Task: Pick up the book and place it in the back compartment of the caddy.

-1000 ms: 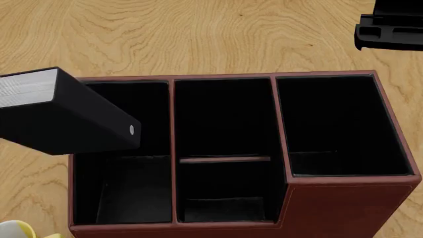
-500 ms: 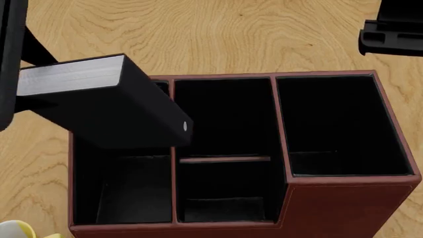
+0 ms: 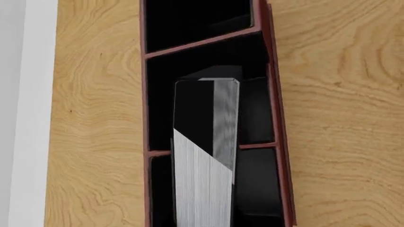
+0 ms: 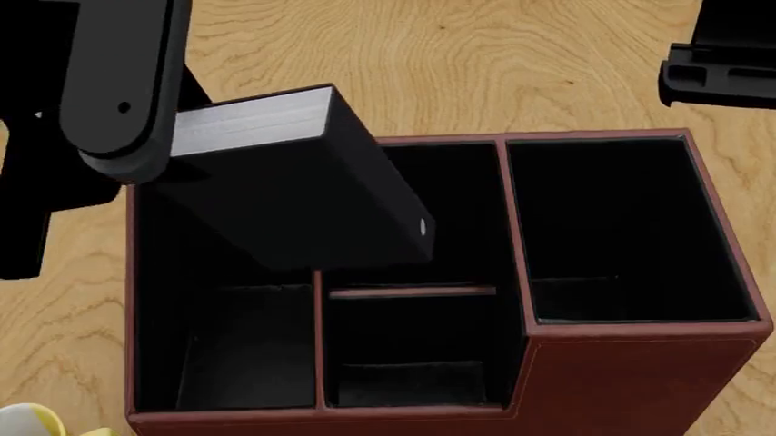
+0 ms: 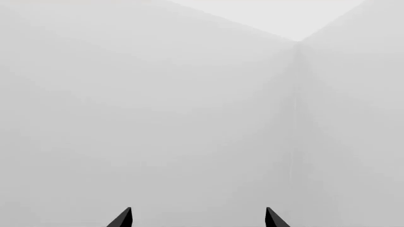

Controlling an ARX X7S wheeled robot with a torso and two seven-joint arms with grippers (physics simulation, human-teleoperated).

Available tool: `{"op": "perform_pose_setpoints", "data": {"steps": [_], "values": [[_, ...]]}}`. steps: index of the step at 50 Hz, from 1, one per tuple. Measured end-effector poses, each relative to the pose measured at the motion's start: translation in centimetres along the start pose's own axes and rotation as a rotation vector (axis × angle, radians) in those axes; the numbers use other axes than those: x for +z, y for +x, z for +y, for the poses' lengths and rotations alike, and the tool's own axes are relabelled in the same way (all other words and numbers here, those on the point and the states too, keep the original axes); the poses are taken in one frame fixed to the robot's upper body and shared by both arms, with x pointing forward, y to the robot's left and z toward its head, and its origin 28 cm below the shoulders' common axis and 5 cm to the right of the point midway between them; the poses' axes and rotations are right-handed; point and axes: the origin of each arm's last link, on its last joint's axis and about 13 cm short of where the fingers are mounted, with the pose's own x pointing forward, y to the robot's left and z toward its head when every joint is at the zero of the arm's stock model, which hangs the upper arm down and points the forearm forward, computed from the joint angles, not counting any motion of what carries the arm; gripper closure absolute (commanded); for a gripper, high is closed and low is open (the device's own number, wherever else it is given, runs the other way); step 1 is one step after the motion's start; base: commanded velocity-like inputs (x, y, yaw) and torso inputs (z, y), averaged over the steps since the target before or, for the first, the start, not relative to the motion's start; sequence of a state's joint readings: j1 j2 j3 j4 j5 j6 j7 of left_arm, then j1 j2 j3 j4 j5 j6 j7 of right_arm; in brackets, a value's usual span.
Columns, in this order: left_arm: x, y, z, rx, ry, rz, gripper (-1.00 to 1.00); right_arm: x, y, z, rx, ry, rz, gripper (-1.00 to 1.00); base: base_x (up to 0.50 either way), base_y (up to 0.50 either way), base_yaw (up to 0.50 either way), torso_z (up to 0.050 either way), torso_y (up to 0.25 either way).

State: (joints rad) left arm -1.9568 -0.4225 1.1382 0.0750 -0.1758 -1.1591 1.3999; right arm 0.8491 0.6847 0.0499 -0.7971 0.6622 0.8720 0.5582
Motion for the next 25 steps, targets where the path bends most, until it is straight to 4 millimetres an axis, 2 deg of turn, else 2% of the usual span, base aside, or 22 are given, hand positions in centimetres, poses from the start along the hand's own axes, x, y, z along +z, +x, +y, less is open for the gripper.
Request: {"op": "perform_pose_setpoints", "data": {"steps": [25], "values": [[0.9,3.3,1.3,-0.063,-0.021,-0.038,1.00,-0.3,0.1,0.0,-0.002,-0.002,0.002,-1.00,0.00,0.00,0.00,0.000,0.001]]}}
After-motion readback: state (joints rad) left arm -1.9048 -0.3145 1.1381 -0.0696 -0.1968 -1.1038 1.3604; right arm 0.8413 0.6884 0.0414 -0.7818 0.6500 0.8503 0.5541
